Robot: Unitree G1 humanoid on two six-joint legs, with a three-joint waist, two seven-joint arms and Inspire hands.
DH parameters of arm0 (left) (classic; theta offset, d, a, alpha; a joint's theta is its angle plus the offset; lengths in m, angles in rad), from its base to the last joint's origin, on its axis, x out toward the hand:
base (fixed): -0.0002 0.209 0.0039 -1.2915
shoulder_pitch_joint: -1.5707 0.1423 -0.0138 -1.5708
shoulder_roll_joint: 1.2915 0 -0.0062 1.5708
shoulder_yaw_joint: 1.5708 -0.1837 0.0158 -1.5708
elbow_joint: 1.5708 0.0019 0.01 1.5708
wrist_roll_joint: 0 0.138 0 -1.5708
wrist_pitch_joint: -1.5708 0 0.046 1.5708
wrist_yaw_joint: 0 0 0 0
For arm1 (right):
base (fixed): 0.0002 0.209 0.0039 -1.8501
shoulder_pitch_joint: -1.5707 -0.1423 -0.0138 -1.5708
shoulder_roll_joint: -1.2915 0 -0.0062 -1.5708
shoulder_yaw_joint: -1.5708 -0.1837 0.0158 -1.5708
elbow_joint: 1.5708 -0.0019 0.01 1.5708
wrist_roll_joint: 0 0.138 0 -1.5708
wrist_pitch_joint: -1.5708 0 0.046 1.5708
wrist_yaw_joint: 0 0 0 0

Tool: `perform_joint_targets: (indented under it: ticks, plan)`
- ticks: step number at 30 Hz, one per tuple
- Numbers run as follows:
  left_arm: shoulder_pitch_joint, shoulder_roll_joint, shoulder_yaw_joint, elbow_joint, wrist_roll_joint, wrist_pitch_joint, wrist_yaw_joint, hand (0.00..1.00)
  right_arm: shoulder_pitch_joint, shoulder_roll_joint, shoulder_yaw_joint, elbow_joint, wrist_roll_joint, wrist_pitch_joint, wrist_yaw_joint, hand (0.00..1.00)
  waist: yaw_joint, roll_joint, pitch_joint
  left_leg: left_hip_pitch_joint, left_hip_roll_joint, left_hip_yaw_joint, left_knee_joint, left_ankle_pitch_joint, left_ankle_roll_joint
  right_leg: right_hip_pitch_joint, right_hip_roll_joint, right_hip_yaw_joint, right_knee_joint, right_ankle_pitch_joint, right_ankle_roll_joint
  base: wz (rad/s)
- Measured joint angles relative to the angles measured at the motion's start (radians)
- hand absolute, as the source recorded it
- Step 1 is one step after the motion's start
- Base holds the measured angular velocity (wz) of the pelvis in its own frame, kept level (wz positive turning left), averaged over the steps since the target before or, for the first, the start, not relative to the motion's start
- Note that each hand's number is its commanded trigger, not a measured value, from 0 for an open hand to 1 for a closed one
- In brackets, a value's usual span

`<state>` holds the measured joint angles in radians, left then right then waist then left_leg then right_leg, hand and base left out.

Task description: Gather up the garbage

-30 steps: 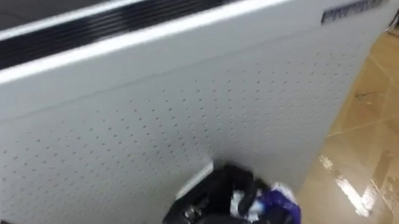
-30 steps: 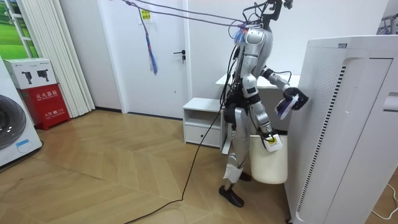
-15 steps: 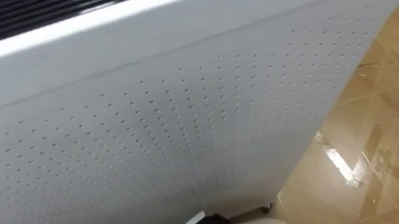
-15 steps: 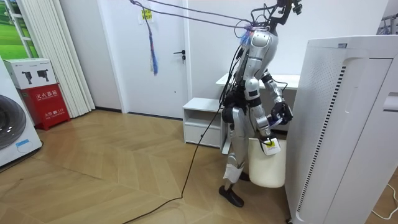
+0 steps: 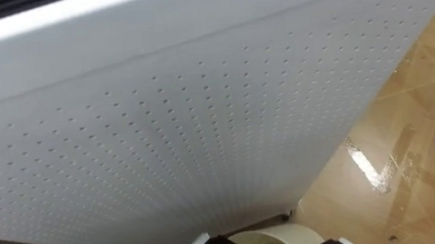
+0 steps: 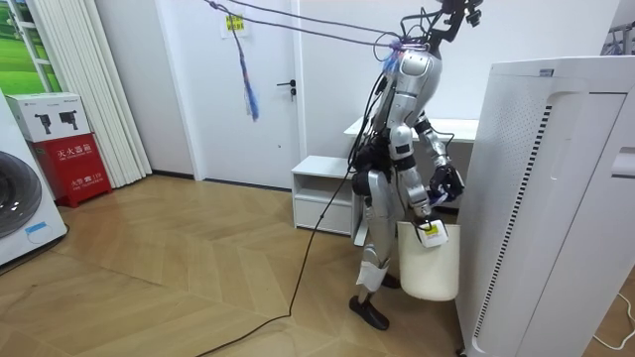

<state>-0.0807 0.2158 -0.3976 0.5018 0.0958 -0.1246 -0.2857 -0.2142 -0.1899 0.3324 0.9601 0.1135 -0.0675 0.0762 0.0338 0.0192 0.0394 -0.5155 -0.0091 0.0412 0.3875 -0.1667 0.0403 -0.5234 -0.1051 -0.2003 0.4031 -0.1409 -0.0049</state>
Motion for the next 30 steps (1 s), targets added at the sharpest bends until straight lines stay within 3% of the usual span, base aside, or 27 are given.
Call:
perform_joint_targets:
  ticks: [11, 14, 30]
  plan:
    - [0.009, -0.002, -0.002, 0.036, 0.005, -0.001, 0.0, 0.0, 0.008, 0.002, 0.004, 0.001, 0.008, -0.007, 0.007, 1.0, -0.001, 0.005, -0.0064, -0.024, 0.003, 0.001, 0.028, 0.0, 0.0, -0.014, 0.0, -0.005, 0.018, 0.0, -0.001, 0.02]
    - [0.012, -0.003, -0.01, 0.051, 0.005, -0.001, -0.001, 0.0, 0.019, 0.002, 0.022, 0.001, 0.008, -0.008, 0.007, 1.0, -0.001, 0.007, -0.0152, -0.024, 0.003, 0.001, 0.028, 0.0, 0.0, -0.013, -0.001, -0.006, 0.018, 0.001, -0.002, 0.0]
    - [0.021, -0.005, -0.062, 0.087, 0.005, 0.0, -0.001, 0.0, 0.042, -0.003, 0.041, 0.001, 0.046, -0.007, 0.017, 1.0, -0.001, 0.008, -0.0151, -0.022, 0.003, 0.012, 0.027, 0.0, 0.001, -0.02, -0.011, -0.001, 0.029, -0.002, -0.003, 0.0]
